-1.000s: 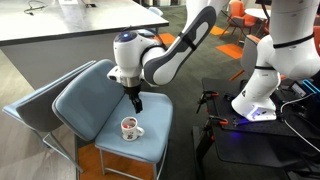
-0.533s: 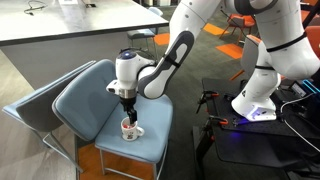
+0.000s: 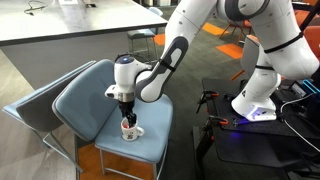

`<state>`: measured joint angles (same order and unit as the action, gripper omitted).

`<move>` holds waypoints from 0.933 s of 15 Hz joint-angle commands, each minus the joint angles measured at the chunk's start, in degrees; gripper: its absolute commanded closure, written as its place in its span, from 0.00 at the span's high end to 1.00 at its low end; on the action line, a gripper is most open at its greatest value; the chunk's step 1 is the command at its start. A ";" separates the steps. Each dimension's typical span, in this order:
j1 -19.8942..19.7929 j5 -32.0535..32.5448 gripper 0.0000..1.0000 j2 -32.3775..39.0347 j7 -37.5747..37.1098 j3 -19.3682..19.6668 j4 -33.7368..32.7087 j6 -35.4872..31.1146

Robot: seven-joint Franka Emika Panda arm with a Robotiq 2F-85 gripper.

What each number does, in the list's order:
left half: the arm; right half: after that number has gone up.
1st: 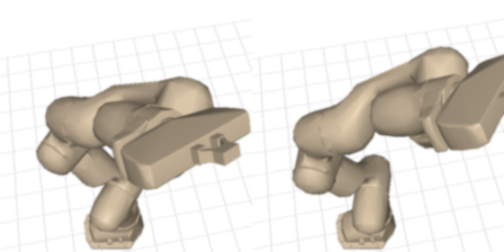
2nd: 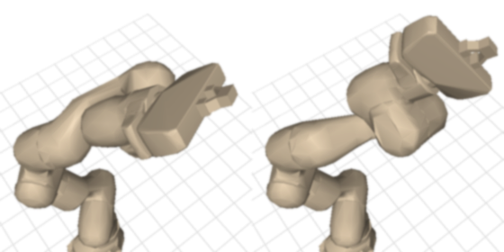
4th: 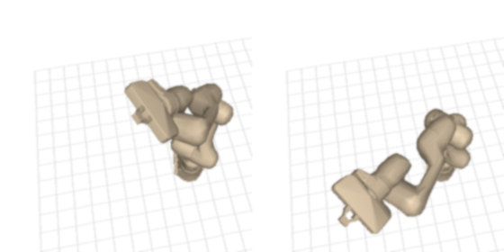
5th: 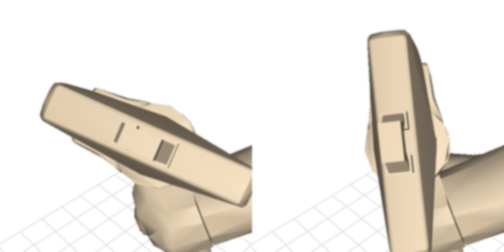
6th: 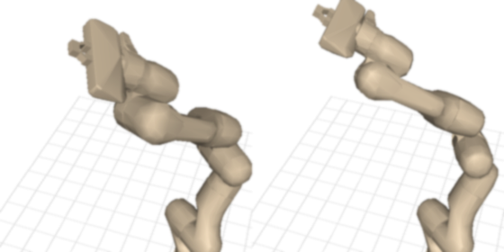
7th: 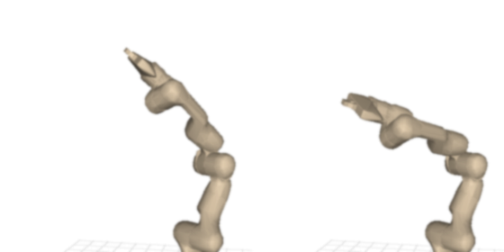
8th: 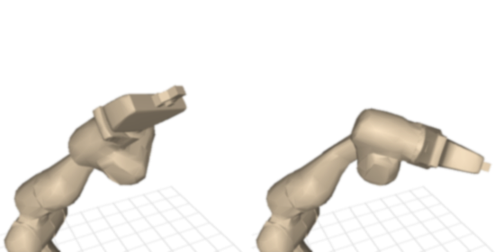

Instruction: Take the marker out of the cup

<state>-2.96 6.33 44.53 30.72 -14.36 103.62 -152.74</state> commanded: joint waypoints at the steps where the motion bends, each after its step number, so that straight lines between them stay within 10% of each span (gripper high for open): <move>1: -3.11 -0.44 0.75 2.50 5.74 -2.83 -2.69 -0.02; 8: -7.99 -1.13 0.45 7.33 13.74 -7.12 -6.45 0.86; 14: -10.10 -1.80 0.50 10.02 16.98 -8.92 -7.71 0.73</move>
<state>-11.80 5.95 53.24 44.72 -21.69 97.28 -152.72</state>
